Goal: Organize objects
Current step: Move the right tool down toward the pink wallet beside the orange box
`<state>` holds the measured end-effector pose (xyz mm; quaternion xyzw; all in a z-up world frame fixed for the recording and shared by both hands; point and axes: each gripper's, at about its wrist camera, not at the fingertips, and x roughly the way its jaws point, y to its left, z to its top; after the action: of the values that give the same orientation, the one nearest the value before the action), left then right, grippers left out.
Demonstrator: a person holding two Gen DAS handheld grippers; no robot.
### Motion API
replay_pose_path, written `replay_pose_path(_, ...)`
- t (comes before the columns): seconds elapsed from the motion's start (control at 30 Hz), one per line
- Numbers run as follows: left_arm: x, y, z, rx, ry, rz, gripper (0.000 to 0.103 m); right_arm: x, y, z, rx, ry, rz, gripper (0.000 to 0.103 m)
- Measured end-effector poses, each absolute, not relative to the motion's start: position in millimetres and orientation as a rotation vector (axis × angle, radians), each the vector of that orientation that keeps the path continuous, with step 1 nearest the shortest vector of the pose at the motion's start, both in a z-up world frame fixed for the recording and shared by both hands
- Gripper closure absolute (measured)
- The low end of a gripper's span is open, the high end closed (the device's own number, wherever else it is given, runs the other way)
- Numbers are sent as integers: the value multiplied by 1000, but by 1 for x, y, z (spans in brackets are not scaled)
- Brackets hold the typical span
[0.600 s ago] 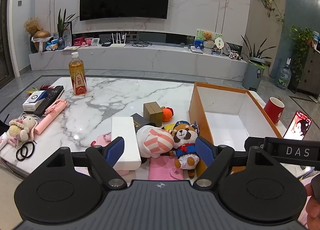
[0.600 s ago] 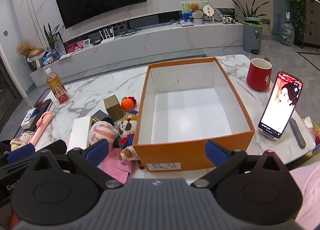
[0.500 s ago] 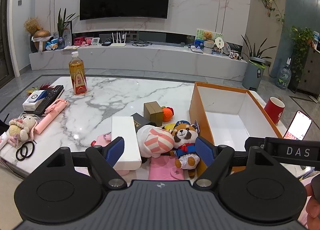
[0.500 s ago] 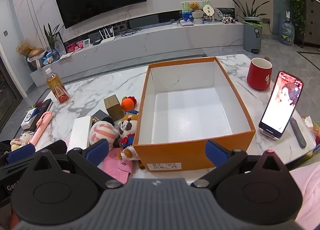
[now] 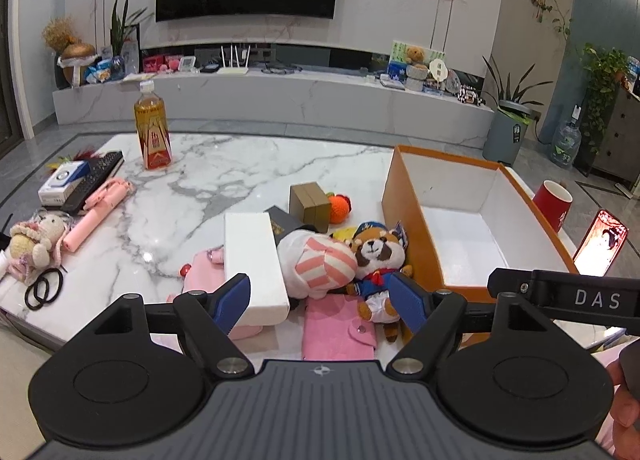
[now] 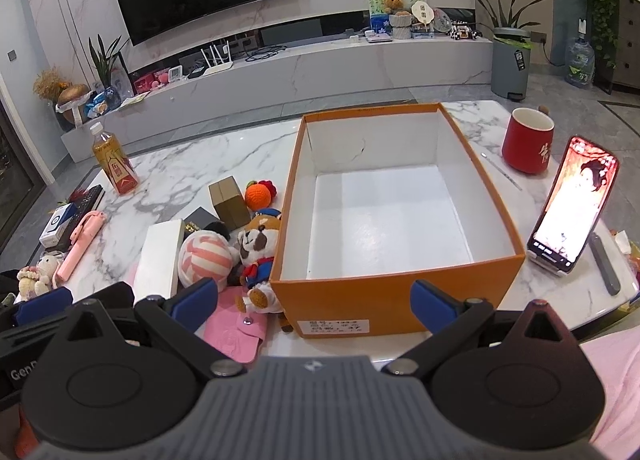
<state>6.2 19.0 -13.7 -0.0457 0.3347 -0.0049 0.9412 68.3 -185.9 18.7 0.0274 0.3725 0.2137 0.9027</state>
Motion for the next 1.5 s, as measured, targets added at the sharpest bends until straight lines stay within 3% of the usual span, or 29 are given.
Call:
replay_pose_path(0.17, 16, 32, -29, -137, 738, -16, 23, 74, -180, 4, 82, 791, 473, 3)
replay_pose_path(0.23, 21, 37, -34, -152, 756, -21, 27, 78, -176, -1, 97, 809, 499, 19)
replay_pose_path(0.43, 37, 48, -49, -183, 834, -50, 39, 91, -153, -20, 105, 901, 592, 43)
replay_pose_path(0.67, 57, 50, -78, -175, 940, -85, 59, 110, -122, -61, 120, 1031, 644, 49)
replay_pose_path(0.8, 69, 49, -92, -150, 995, -102, 62, 126, -110, -90, 173, 1122, 654, 54)
replay_pose_path(0.87, 77, 48, -99, -162, 1035, -141, 72, 133, -105, -100, 198, 1156, 658, 55)
replay_pose_path(1.23, 101, 38, -128, -117, 1169, -213, 74, 153, -102, -128, 338, 1207, 641, 61)
replay_pose_path(1.3, 103, 39, -128, -117, 1173, -217, 74, 153, -99, -127, 319, 1192, 631, 68)
replay_pose_path(1.5, 99, 41, -127, -126, 1183, -235, 79, 149, -102, -119, 286, 1201, 616, 72)
